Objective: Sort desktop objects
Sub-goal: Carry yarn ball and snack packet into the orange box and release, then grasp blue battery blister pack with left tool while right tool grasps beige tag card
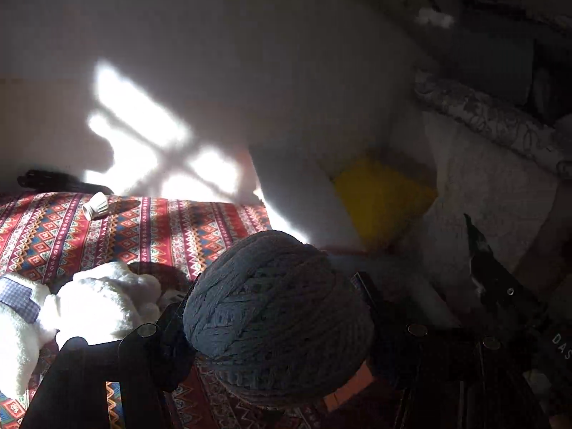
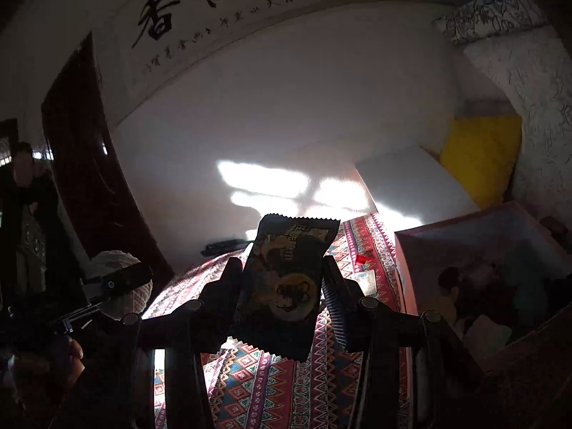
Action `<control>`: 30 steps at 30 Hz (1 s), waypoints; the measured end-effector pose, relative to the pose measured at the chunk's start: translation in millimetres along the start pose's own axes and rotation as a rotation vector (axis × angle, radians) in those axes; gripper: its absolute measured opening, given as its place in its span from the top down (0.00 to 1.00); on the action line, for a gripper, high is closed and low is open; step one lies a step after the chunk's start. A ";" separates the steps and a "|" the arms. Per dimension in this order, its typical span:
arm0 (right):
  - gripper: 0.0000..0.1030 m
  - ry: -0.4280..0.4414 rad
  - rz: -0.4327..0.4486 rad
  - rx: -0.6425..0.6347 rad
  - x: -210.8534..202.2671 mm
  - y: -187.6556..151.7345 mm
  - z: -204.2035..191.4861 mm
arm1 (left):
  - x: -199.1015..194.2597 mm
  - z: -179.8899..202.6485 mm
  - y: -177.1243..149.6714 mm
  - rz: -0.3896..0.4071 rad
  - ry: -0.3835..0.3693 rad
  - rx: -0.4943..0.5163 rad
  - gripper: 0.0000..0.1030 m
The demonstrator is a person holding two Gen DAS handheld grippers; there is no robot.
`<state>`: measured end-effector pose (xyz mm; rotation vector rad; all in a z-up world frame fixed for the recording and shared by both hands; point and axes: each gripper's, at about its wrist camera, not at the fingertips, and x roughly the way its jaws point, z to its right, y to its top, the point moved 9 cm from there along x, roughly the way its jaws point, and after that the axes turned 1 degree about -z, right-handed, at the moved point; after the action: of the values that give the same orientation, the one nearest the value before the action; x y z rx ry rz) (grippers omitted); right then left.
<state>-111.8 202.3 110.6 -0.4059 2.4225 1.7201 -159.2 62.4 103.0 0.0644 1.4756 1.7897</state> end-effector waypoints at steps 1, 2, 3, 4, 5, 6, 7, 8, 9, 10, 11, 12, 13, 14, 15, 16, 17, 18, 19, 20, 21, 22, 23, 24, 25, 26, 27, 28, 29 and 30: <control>0.54 -0.014 0.039 0.001 -14.5 13.2 8.4 | 5.9 15.0 2.4 -0.003 -0.019 0.015 0.36; 0.54 -0.031 0.079 0.002 -28.4 26.8 17.9 | 12.2 30.1 4.7 -0.006 -0.037 0.030 0.36; 0.54 -0.050 0.116 0.000 -42.6 40.7 28.1 | 20.6 45.2 6.4 -0.010 -0.055 0.044 0.36; 0.54 -0.073 0.150 -0.004 -56.2 53.8 39.7 | 29.5 61.0 8.1 -0.016 -0.072 0.058 0.36; 0.54 -0.096 0.183 -0.006 -69.2 65.7 52.3 | 41.3 78.4 9.7 -0.027 -0.088 0.070 0.36; 0.54 -0.120 0.215 -0.009 -82.3 77.7 64.7 | 54.5 91.2 9.7 -0.045 -0.109 0.079 0.36; 0.54 -0.143 0.245 -0.008 -95.9 88.8 77.8 | 67.9 103.8 9.6 -0.062 -0.129 0.087 0.36; 0.54 -0.165 0.270 -0.002 -105.7 98.4 92.5 | 82.2 115.4 9.6 -0.078 -0.151 0.094 0.36; 0.54 -0.186 0.288 0.009 -111.2 106.0 107.7 | 96.7 126.7 9.7 -0.093 -0.170 0.102 0.36; 0.54 -0.203 0.299 0.025 -114.6 111.3 123.0 | 112.0 136.6 10.0 -0.103 -0.181 0.119 0.36; 0.54 -0.220 0.306 0.045 -116.5 115.3 138.8 | 128.1 145.7 9.8 -0.113 -0.185 0.138 0.36; 0.54 -0.236 0.305 0.064 -116.1 117.4 155.0 | 145.3 153.3 9.4 -0.123 -0.187 0.154 0.36; 0.54 -0.253 0.295 0.083 -113.4 117.7 171.5 | 162.3 159.9 8.4 -0.137 -0.190 0.164 0.36; 0.54 -0.267 0.273 0.092 -106.0 116.7 186.4 | 180.2 165.0 6.9 -0.157 -0.190 0.168 0.36; 0.54 -0.278 0.240 0.093 -93.9 114.4 199.8 | 197.6 170.3 4.6 -0.178 -0.187 0.172 0.36; 0.54 -0.290 0.206 0.093 -81.9 112.2 213.1 | 212.9 177.6 1.0 -0.197 -0.176 0.183 0.34; 0.54 -0.301 0.173 0.093 -70.0 109.9 226.4 | 226.6 182.6 -1.7 -0.212 -0.154 0.201 0.28; 0.53 -0.312 0.139 0.094 -58.2 107.6 239.7 | 236.2 184.7 -3.8 -0.221 -0.121 0.216 0.23; 0.51 -0.324 0.093 0.093 -43.4 101.5 251.3 | 244.7 186.4 -5.7 -0.229 -0.091 0.229 0.22; 0.46 -0.340 0.042 0.097 -28.1 93.0 261.7 | 248.0 186.8 -7.2 -0.233 -0.080 0.232 0.22; 0.27 -0.362 0.018 0.107 -18.9 87.0 270.2 | 248.9 186.2 -8.5 -0.235 -0.085 0.235 0.19; 0.18 -0.384 0.012 0.118 -13.2 82.1 276.4 | 247.4 184.4 -9.7 -0.232 -0.090 0.236 0.17; 0.10 -0.391 0.016 0.118 -10.8 80.5 278.4 | 243.8 180.9 -10.7 -0.224 -0.085 0.235 0.12; 0.10 -0.383 0.030 0.108 -11.5 82.1 276.3 | 239.5 175.2 -11.4 -0.214 -0.072 0.235 0.11; 0.10 -0.376 0.045 0.098 -12.2 83.6 274.2 | 234.3 168.2 -12.2 -0.206 -0.056 0.236 0.11; 0.09 -0.366 0.060 0.093 -13.5 85.4 271.4 | 228.8 161.1 -13.4 -0.200 -0.041 0.236 0.10; 0.07 -0.355 0.077 0.094 -15.4 87.3 268.0 | 221.8 153.6 -15.9 -0.199 -0.031 0.228 0.10; 0.06 -0.343 0.085 0.097 -15.6 88.2 264.6 | 214.7 146.1 -18.3 -0.199 -0.022 0.221 0.10; 0.04 -0.330 0.084 0.103 -14.1 88.2 261.0 | 207.6 138.6 -20.8 -0.198 -0.013 0.213 0.10; 0.04 -0.318 0.078 0.104 -11.2 87.5 256.0 | 200.3 130.8 -23.3 -0.197 -0.002 0.206 0.10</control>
<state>-137.4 471.8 106.9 -0.0211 2.3065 1.5409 -217.4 286.7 39.0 0.0239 1.6024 1.4778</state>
